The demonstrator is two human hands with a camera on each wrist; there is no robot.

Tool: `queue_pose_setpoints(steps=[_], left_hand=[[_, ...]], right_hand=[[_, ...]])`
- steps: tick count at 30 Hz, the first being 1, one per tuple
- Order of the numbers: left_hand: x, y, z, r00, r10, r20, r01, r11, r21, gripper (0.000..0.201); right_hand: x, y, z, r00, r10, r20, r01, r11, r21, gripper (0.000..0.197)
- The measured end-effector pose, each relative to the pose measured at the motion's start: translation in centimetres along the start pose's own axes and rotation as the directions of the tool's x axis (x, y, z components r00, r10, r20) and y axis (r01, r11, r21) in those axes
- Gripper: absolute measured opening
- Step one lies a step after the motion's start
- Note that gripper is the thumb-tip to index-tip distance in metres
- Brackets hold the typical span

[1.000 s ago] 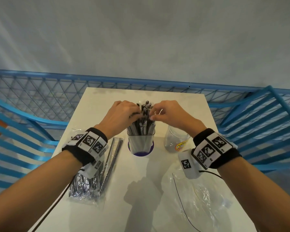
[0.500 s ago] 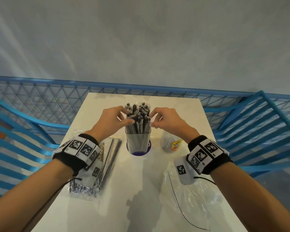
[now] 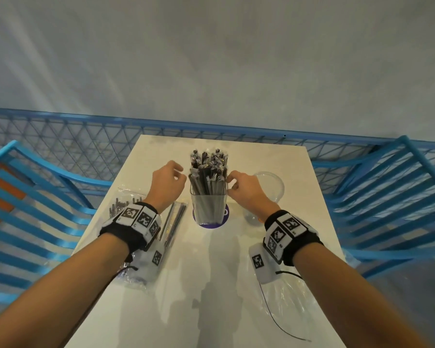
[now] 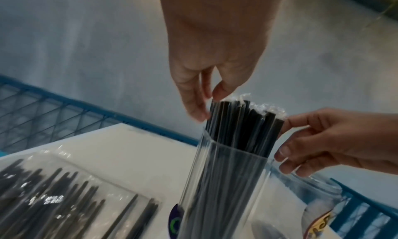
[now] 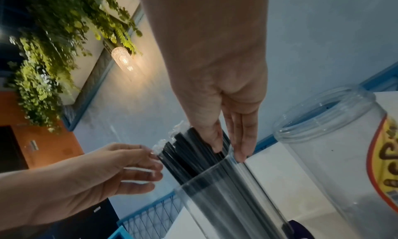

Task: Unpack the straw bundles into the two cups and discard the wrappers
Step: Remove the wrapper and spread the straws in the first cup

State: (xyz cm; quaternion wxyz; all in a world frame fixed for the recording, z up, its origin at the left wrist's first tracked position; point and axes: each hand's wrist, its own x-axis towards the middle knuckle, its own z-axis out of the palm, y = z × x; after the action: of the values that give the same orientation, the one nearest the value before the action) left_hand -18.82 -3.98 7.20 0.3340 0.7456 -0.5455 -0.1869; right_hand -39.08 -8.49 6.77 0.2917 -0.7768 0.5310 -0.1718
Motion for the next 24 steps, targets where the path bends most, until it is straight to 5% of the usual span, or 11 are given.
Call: queue_pose_setpoints(steps=[4, 16, 20, 24], left_hand=[[-0.1, -0.8, 2.0, 0.955, -0.119, 0.271, 0.092, 0.99, 0.108, 0.031], [0.5, -0.9, 1.6, 0.966, -0.055, 0.253, 0.022, 0.991, 0.133, 0.033], [1.0, -1.1, -2.4, 0.974, 0.024, 0.227, -0.053, 0.991, 0.121, 0.034], [2.5, -2.3, -7.4, 0.979, 0.094, 0.183, -0.111, 0.99, 0.083, 0.026]], right_hand=[[-0.1, 0.4, 2.0, 0.997, -0.026, 0.074, 0.031, 0.998, -0.056, 0.021], [-0.2, 0.1, 2.1, 0.998, -0.057, 0.007, 0.057, 0.994, -0.092, 0.02], [-0.3, -4.3, -2.7, 0.966, -0.151, -0.208, 0.135, 0.987, -0.087, 0.018], [0.1, -11.4, -5.4, 0.956, -0.218, -0.196, 0.237, 0.968, 0.077, 0.018]])
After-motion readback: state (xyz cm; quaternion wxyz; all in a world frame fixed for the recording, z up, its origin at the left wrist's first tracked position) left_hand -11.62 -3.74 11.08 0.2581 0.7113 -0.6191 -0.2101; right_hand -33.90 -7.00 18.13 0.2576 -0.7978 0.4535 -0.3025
